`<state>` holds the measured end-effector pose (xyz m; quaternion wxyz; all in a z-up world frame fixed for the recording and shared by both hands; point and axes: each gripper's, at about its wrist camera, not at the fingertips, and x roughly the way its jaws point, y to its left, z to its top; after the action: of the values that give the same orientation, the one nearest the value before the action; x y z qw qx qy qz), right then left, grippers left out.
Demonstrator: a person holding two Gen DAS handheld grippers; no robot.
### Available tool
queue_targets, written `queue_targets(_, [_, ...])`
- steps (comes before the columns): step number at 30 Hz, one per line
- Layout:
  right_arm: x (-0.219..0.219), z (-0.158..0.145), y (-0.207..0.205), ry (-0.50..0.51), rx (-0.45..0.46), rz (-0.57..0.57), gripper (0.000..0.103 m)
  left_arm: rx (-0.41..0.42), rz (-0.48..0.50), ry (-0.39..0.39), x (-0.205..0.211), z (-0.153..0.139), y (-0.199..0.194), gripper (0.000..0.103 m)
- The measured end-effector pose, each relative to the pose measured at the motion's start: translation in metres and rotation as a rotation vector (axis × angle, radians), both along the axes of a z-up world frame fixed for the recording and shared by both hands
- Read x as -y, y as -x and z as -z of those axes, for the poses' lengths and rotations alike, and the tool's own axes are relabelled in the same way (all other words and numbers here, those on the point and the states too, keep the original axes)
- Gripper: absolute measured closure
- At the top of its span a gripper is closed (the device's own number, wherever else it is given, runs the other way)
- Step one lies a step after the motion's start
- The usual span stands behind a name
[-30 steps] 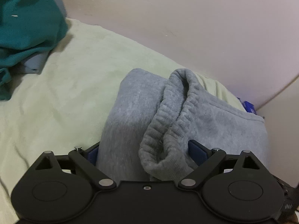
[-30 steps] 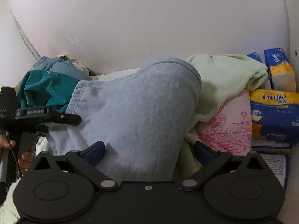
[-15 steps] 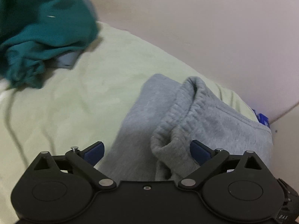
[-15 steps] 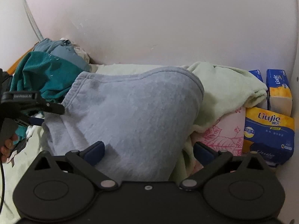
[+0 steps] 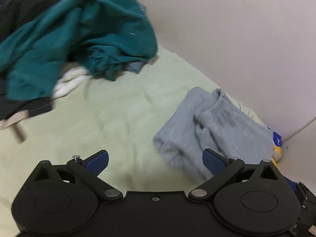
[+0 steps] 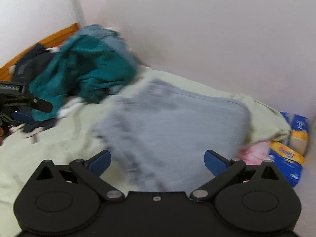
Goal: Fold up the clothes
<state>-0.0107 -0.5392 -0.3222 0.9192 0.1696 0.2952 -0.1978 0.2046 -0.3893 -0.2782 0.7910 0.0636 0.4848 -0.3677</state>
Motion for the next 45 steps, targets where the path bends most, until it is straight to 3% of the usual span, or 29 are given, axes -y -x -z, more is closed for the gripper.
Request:
queue_targets(5, [-0.056,-0.028,-0.001,-0.153,0.047,-0.091,0.001,0.015,-0.088,-0.001,-0.080,-0.045,0.027,0.000])
queue_targets(11, [-0.121,-0.090,0.014,-0.165,0.079,-0.175,0.001,-0.042,-0.192,0.042,-0.174,-0.105,0.070,0.000])
queue_targets(14, [-0.146,-0.121,0.023,-0.200,0.079,-0.217,0.001,-0.030,-0.232,0.054,-0.213,-0.140,0.095,0.000])
queue_targets(20, [-0.202,-0.192,0.049,-0.177,0.071,-0.330,0.001,0.074,-0.412,0.030,-0.300,-0.216,0.140,0.000])
queue_targets(25, [-0.252,-0.250,0.075,-0.112,0.072,-0.382,0.001,0.126,-0.466,0.002,-0.352,-0.260,0.166,0.000])
queue_targets(35, [-0.336,-0.329,0.112,0.019,0.053,-0.448,0.001,0.187,-0.463,-0.069,-0.417,-0.315,0.225,0.000])
queue_targets(41, [-0.359,-0.351,0.130,0.055,0.005,-0.458,0.001,0.135,-0.501,-0.118,-0.444,-0.323,0.248,0.000])
queue_targets(45, [-0.363,-0.353,0.134,0.046,-0.025,-0.452,0.001,0.147,-0.507,-0.144,-0.455,-0.325,0.255,0.000])
